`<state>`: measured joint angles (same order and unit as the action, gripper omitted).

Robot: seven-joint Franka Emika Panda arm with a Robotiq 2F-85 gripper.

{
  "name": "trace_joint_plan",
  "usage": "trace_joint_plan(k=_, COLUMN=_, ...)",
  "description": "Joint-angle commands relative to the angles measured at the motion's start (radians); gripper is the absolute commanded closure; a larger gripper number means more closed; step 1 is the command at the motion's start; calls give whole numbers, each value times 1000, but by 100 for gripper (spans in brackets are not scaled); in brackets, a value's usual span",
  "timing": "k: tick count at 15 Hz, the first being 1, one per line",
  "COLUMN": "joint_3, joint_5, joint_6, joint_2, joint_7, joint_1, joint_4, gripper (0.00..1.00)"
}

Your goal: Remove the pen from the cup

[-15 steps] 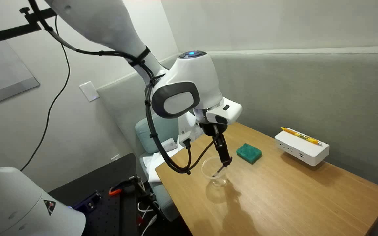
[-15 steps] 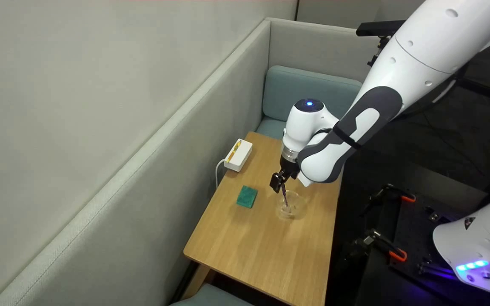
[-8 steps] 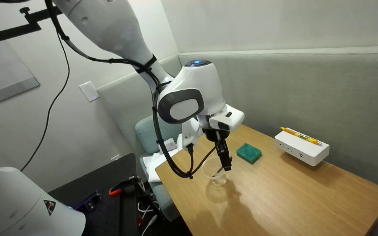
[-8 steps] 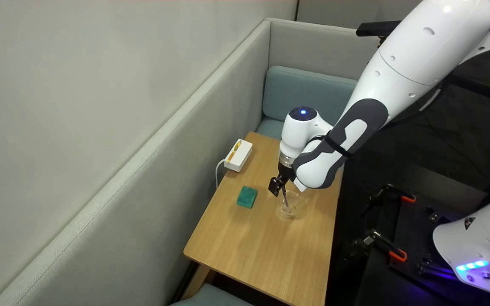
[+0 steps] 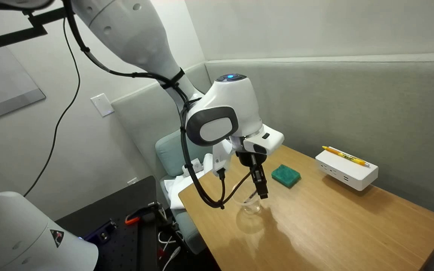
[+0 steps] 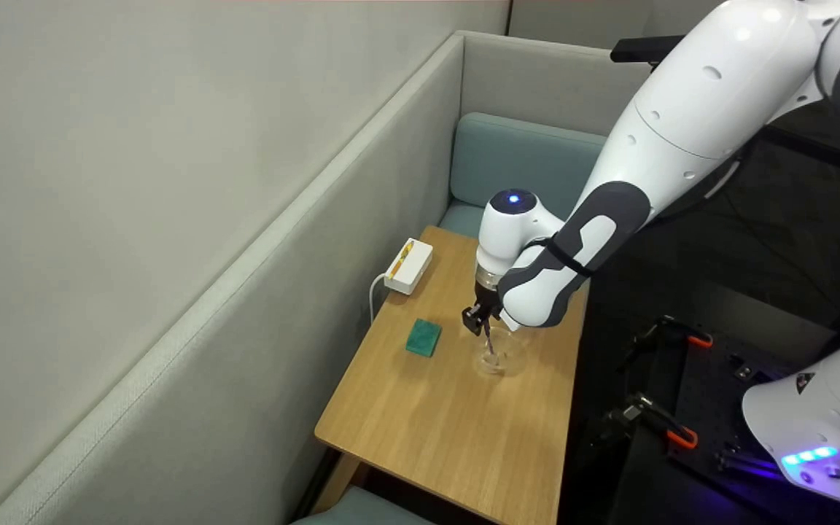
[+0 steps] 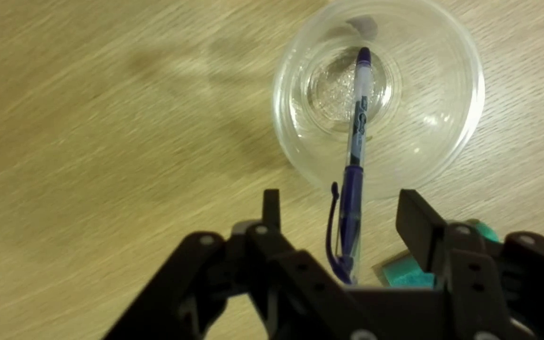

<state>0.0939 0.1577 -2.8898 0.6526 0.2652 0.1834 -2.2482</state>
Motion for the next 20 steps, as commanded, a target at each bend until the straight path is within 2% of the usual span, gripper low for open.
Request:
trace_joint_plan(k=1, joint_3=23, joint_5=-22, joint_6=-9, joint_2=13, joint_7=43, joint_1=26, joint_4=16, gripper=65)
trace_joint_plan(k=5, joint_3=38, joint_5=-27, joint_6=-9, joint_2=9, joint_7=50, joint_1=44, joint_4=15, gripper=95)
trace_joint_plan(k=6, joint_3=42, joint_5=-29, joint_6=-10, joint_2=6, joint_7=52, joint_1=49, joint_4=13, gripper=99)
trace_joint_plan(k=11, joint_3=109, joint_5=-69, joint_6=-24, joint_2=-49, joint_7=112, joint_1=127, joint_4=-38, gripper=96)
trace_joint_plan(k=14, joint_3=176, joint_5=-105, joint_6=-35, joint_2=-100, joint_7=163, joint_1=195, joint_4=-83, gripper=96)
trace_joint_plan(k=17, joint_3=252, joint_5=-149, joint_6=-48, joint_2=-181, joint_7=213, joint_1=257, joint_4=-150, gripper=96)
trace_joint_plan(k=20, joint_3=304, joint_5=-197, joint_6=-36, joint_2=-285, joint_7=228, joint_1=276, joint_4=-220, gripper=96)
